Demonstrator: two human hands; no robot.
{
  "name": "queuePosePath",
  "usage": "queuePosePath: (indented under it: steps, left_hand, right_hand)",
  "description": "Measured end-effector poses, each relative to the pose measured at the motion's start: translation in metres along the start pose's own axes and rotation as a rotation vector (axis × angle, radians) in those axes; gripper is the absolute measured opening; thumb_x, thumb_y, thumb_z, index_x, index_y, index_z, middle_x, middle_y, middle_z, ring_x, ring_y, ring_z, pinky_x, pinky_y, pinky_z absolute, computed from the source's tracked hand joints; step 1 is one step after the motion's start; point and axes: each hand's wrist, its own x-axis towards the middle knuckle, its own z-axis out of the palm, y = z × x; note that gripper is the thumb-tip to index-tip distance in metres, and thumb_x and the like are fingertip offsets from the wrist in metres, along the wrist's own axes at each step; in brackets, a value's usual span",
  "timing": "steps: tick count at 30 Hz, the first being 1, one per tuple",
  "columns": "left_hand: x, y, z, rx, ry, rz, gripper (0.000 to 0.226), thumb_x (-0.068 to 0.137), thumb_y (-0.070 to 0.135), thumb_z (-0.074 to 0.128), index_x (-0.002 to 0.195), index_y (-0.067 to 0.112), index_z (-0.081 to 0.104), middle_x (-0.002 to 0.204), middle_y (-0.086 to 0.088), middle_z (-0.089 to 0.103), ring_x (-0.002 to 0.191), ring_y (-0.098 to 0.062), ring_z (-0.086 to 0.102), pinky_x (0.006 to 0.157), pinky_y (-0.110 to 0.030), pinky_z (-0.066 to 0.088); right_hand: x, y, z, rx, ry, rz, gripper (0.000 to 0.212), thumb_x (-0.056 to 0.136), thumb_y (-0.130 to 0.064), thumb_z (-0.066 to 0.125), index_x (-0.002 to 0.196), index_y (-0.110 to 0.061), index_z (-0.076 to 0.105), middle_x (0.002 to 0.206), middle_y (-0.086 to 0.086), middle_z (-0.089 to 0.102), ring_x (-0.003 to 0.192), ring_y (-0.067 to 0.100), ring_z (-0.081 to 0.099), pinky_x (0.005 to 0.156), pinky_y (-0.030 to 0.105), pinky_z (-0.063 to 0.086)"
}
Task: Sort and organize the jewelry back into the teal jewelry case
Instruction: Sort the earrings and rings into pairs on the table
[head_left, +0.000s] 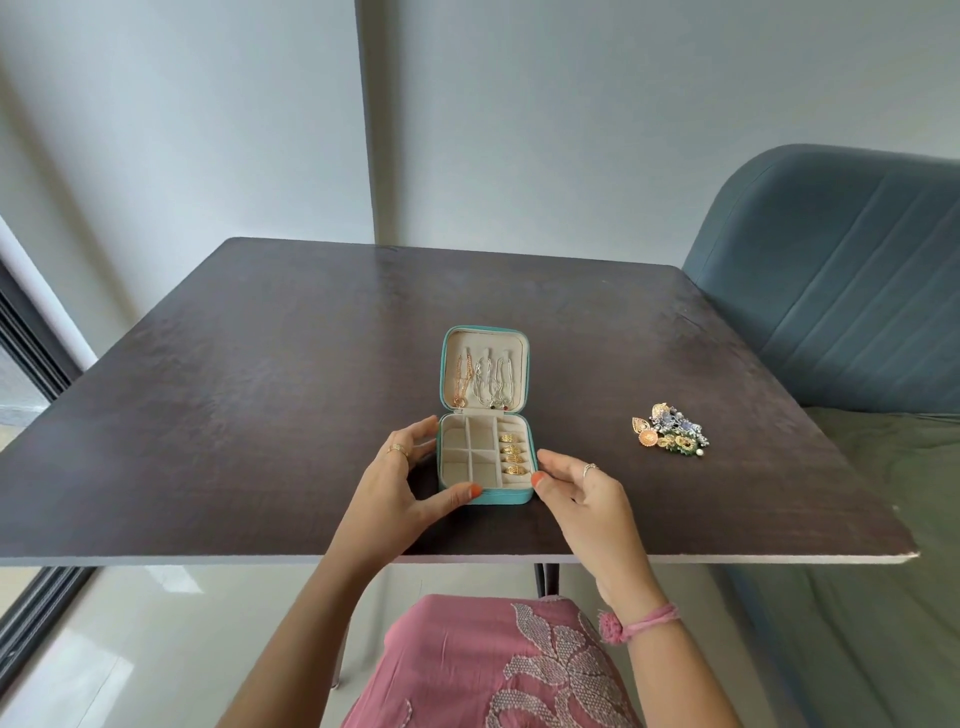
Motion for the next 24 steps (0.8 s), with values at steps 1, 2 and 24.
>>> queuePosePath:
  steps: [1,2,24]
  left_hand:
    - [0.000,0.000,0.000,0.000,0.001,-0.002,0.089,0.068,0.039,0.077,0.143,0.024,0.032,0.145,0.006,0.043,0.124,-0.001,0.045,0.102,-0.023,0.041]
    - [0.000,0.000,0.000,0.000,-0.001,-0.001,0.089,0.068,0.040,0.077,0.143,0.024,0.032,0.145,0.007,0.043,0.122,0.001,0.044,0.101,-0.021,0.041]
    - [0.008,0.043,0.011,0.334,0.225,0.409,0.020,0.089,0.031,0.065,0.105,0.021,0.071,0.121,0.007,0.060,0.113,-0.009,0.047,0.093,-0.028,0.044]
  right_hand:
    - [0.000,0.001,0.000,0.003,-0.002,-0.002,0.036,0.091,-0.018,0.062,0.127,-0.014,0.060,0.120,-0.004,0.066,0.108,0.005,0.062,0.092,0.022,0.051]
    - [0.001,0.001,0.000,0.004,-0.003,-0.002,0.036,0.092,-0.019,0.062,0.127,-0.014,0.059,0.120,-0.004,0.066,0.108,0.005,0.062,0.091,0.021,0.051]
    - [0.008,-0.012,-0.006,0.063,-0.040,-0.057,0.026,0.092,-0.033,0.060,0.117,-0.025,0.063,0.109,-0.011,0.068,0.101,0.004,0.063,0.087,0.029,0.056]
